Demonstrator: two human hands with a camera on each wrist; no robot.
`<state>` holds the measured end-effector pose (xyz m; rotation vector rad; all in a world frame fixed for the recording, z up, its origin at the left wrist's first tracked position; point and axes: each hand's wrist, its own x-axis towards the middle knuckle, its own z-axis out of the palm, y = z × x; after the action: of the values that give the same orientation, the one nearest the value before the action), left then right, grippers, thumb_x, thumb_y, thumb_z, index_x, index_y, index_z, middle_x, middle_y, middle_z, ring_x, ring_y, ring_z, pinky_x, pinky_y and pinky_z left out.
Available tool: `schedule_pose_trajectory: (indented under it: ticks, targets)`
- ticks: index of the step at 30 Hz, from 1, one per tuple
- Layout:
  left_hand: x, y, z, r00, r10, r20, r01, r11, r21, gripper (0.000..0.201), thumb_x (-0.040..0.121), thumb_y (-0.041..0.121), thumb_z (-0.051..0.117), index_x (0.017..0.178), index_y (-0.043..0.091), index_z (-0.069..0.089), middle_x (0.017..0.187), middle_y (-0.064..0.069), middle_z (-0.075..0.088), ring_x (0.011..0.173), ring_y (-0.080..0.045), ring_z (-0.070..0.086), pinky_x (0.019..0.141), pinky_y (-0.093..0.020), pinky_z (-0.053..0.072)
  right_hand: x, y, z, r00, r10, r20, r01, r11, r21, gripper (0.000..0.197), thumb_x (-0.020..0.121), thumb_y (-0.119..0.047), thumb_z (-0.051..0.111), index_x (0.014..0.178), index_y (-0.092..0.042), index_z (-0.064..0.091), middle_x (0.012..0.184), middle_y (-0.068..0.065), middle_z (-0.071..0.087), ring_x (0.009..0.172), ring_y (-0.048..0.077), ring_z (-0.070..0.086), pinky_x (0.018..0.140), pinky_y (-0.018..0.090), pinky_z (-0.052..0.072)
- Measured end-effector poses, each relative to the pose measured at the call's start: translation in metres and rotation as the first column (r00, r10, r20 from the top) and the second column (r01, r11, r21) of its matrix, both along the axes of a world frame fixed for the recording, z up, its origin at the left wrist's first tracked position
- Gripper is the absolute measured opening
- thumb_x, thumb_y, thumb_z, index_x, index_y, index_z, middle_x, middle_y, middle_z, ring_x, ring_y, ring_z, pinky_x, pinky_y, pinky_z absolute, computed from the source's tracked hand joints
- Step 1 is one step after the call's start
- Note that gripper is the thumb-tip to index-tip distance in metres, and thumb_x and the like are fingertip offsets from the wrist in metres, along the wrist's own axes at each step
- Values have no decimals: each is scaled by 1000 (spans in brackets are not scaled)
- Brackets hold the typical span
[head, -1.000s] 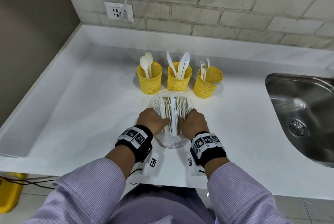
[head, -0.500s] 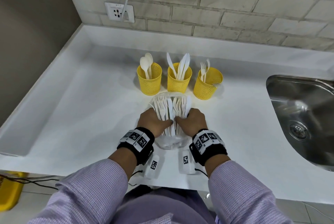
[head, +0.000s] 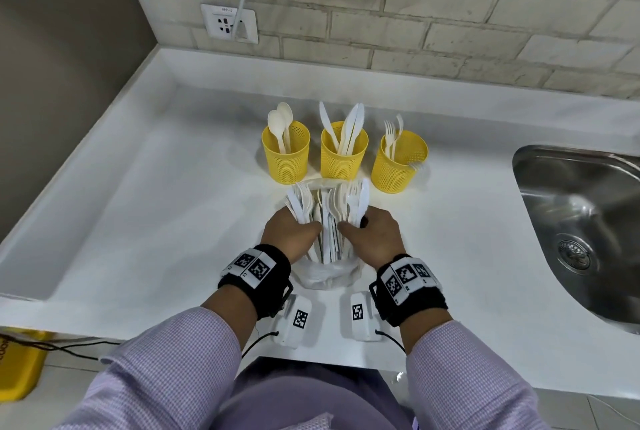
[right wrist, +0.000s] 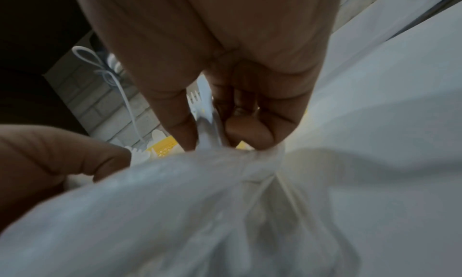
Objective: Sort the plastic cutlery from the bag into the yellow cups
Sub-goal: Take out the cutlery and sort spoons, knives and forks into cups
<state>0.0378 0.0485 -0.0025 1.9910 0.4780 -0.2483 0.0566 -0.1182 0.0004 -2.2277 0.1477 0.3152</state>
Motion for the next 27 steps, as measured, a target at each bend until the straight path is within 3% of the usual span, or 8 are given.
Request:
schedule_pose_trajectory:
  ticks: [2, 4, 8, 11, 14, 19, 22, 27]
  targets:
    - [-1, 0, -2, 1000, 11, 19, -10, 999, -33, 7, 85, 21, 66, 90, 24, 70, 85, 5, 71, 87, -20, 67, 71, -26, 46, 1, 0, 0, 998, 55, -7, -55, 998, -22, 24, 91, -23, 68, 71, -17, 55, 64, -3, 56, 65, 16, 55, 55, 25, 37]
    - [-2, -3, -3, 998, -7, 64, 8, 1000, -27, 26, 84, 28, 75, 110, 26, 70, 101, 9, 72, 97, -14, 66, 81, -24, 45, 4, 2, -4, 994, 101, -44, -102, 994, -42, 12, 93, -24, 64, 87, -14, 63, 79, 0, 64, 82, 22, 63, 61, 27, 41]
    - [-2, -7, -7, 994, -62, 85, 47, 985, 163, 48, 74, 34, 87, 117, 26, 67, 108, 7, 71, 100, -15, 65, 87, -27, 50, 7, 10, -12, 987, 102, -122, -121, 981, -154, 35, 94, -27, 62, 119, -3, 58, 120, 15, 65, 112, 32, 62, 81, 30, 43]
    - [0, -8, -4, 996, -84, 32, 74, 967, 245, 56, 65, 41, 84, 115, 23, 66, 109, 0, 73, 103, -23, 69, 88, -37, 56, 7, 12, -13, 989, 113, -100, -132, 967, -216, 27, 90, -25, 66, 105, -5, 56, 112, 16, 65, 104, 33, 62, 74, 29, 41]
    - [2, -10, -2, 994, -113, -2, 108, 938, 329, 59, 67, 41, 82, 118, 18, 62, 112, -4, 71, 103, -27, 68, 85, -35, 56, 6, 9, -15, 997, 62, -55, -72, 975, -211, 22, 85, -25, 70, 90, -8, 56, 94, 12, 64, 87, 29, 61, 67, 29, 38]
    - [4, -13, -1, 991, -134, 0, 123, 913, 390, 61, 70, 43, 82, 117, 13, 57, 113, -7, 70, 102, -30, 67, 83, -36, 55, 3, 9, -16, 1000, 11, 8, -10, 990, -141, 22, 82, -26, 70, 94, -9, 64, 86, 3, 63, 82, 25, 60, 65, 26, 39]
    - [4, -16, 2, 987, -163, -14, 153, 892, 424, 63, 68, 45, 85, 114, 12, 57, 109, -7, 70, 100, -30, 68, 78, -32, 53, 3, 9, -14, 999, 5, 31, -2, 994, -113, 17, 80, -25, 69, 88, -12, 61, 81, 2, 63, 75, 22, 56, 54, 24, 33]
    - [5, -8, -1, 991, -130, -37, 135, 946, 295, 50, 68, 33, 85, 109, 15, 63, 104, -3, 70, 97, -26, 68, 80, -33, 56, 0, 4, -12, 999, 15, 41, -11, 994, -108, 28, 84, -19, 67, 69, -17, 44, 65, -4, 50, 61, 14, 48, 49, 22, 26]
